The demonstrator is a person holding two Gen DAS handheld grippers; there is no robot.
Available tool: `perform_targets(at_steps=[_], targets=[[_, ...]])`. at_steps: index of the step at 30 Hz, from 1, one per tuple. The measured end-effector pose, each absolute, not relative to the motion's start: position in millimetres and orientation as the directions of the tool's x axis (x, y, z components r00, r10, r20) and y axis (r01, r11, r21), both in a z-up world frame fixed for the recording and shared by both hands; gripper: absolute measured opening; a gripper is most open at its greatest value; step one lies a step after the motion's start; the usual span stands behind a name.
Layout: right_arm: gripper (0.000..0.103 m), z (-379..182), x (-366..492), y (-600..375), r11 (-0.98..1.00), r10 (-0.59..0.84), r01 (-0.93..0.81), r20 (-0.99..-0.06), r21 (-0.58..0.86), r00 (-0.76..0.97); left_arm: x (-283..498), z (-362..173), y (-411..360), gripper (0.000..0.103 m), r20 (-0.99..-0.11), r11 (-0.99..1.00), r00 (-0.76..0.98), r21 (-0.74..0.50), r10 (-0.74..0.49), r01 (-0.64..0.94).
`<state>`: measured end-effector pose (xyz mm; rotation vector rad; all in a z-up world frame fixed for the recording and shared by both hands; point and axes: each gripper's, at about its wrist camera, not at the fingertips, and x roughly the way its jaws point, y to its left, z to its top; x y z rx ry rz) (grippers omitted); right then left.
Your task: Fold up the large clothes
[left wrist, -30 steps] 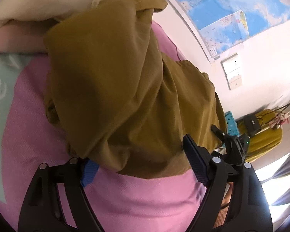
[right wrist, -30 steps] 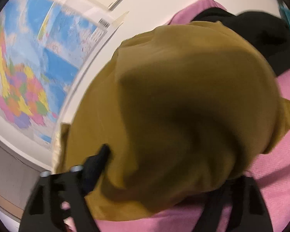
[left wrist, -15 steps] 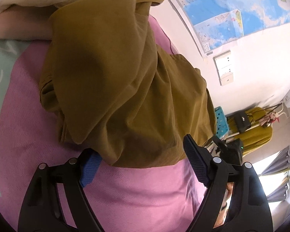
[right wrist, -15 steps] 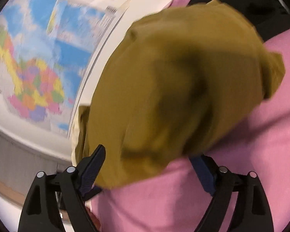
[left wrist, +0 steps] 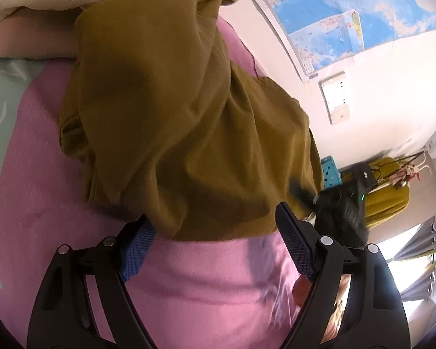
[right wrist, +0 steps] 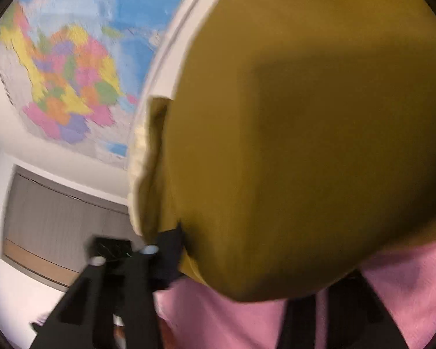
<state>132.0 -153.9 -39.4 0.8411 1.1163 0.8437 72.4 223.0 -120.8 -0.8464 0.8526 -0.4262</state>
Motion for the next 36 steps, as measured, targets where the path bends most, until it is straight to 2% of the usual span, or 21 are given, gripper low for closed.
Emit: perform_targets(at_steps=[3, 5, 10, 17, 19, 21, 22, 23, 25, 28, 29, 30, 32, 33, 36], targets=[[0.029, -24, 138, -171, 0.363, 0.916, -0.149, -0.322, 0.920, 0.241, 68, -120, 217, 0.080, -0.428, 0.567, 0.586, -0.821, -0.688, 0.065], [0.029, -17, 141, -176, 0.343, 0.922, -0.155, -0.301, 0.926, 0.244, 66, -120, 214, 0.085, -0.388, 0.545, 0.591, -0.831, -0.707, 0.106], [0.029, -17, 143, -179, 0.293, 0.937, -0.137, -0.256, 0.946, 0.238, 82, -131, 212, 0.085, -0.344, 0.472, 0.584, -0.878, -0.736, 0.079], [0.029, -17, 141, -187, 0.259, 0.947, -0.151, -0.220, 0.954, 0.232, 96, -127, 234, 0.085, -0.285, 0.401, 0.688, -0.916, -0.667, 0.009], [0.030, -23, 140, -189, 0.260, 0.950, -0.140, -0.226, 0.955, 0.217, 99, -127, 238, 0.080, -0.318, 0.425, 0.709, -0.905, -0.629, -0.029], [0.037, -30, 134, -194, 0.283, 0.946, -0.128, -0.255, 0.951, 0.200, 99, -124, 237, 0.061, -0.365, 0.482, 0.718, -0.875, -0.593, -0.047], [0.050, -36, 128, -199, 0.297, 0.944, -0.122, -0.272, 0.947, 0.188, 98, -122, 237, 0.056, -0.391, 0.519, 0.726, -0.853, -0.567, -0.054], [0.071, -41, 122, -207, 0.327, 0.935, -0.114, -0.303, 0.938, 0.186, 97, -120, 238, 0.048, -0.411, 0.545, 0.729, -0.836, -0.547, -0.063], [0.083, -48, 107, -231, 0.395, 0.902, -0.104, -0.365, 0.913, 0.230, 96, -120, 241, 0.047, -0.407, 0.542, 0.729, -0.838, -0.551, -0.058], [0.086, -53, 92, -266, 0.436, 0.867, -0.074, -0.397, 0.897, 0.301, 97, -122, 245, 0.050, -0.411, 0.543, 0.728, -0.838, -0.549, -0.064], [0.087, -53, 89, -280, 0.425, 0.862, -0.062, -0.383, 0.903, 0.331, 98, -121, 244, 0.054, -0.420, 0.556, 0.728, -0.829, -0.542, -0.064], [0.088, -51, 88, -292, 0.445, 0.839, -0.048, -0.398, 0.894, 0.371, 100, -119, 238, 0.063, -0.437, 0.572, 0.725, -0.817, -0.532, -0.073], [0.089, -50, 91, -311, 0.467, 0.790, -0.015, -0.410, 0.884, 0.455, 105, -120, 241, 0.066, -0.437, 0.559, 0.725, -0.825, -0.532, -0.087], [0.090, -51, 93, -314, 0.455, 0.790, -0.016, -0.396, 0.890, 0.469, 107, -120, 242, 0.072, -0.439, 0.553, 0.721, -0.828, -0.536, -0.094], [0.090, -56, 110, -318, 0.421, 0.772, 0.037, -0.379, 0.906, 0.510, 113, -123, 245, 0.080, -0.447, 0.537, 0.716, -0.835, -0.536, -0.119]])
